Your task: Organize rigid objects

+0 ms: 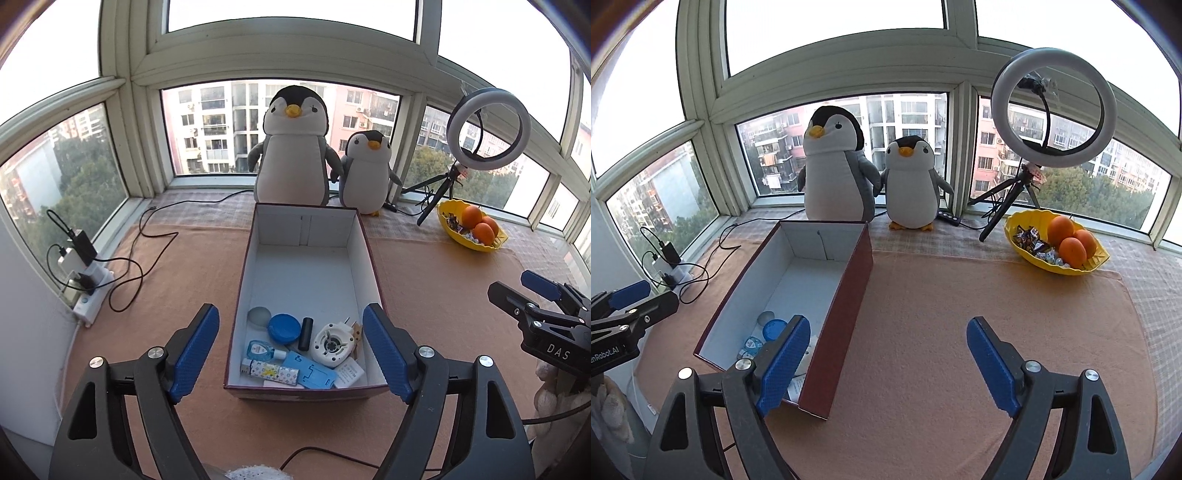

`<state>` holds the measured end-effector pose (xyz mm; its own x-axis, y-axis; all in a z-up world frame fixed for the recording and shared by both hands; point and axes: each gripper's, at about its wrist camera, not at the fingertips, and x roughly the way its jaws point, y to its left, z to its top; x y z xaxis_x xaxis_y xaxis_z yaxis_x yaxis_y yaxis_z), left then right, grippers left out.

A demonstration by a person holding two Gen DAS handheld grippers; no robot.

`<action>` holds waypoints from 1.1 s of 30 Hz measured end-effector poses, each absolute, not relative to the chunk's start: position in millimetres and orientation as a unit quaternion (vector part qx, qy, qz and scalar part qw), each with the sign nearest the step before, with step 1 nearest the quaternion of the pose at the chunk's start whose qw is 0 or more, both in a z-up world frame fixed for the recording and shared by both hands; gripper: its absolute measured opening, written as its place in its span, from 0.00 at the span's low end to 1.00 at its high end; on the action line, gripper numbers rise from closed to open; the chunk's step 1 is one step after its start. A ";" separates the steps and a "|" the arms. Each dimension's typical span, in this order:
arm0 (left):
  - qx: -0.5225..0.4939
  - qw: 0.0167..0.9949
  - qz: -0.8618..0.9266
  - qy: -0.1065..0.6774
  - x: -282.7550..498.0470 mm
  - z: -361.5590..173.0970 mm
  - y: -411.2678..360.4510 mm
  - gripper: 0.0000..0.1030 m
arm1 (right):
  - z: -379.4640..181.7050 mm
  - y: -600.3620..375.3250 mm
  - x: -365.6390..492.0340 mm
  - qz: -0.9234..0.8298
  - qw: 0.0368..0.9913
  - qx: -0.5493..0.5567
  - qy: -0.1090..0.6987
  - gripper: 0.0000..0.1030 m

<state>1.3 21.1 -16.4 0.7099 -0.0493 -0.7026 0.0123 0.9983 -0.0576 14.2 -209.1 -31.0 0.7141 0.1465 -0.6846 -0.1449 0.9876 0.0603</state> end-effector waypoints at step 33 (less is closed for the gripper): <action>-0.004 0.926 -0.018 0.377 1.1 -15.0 14.3 0.78 | -38.0 -213.1 15.4 0.078 0.922 0.003 0.379 0.82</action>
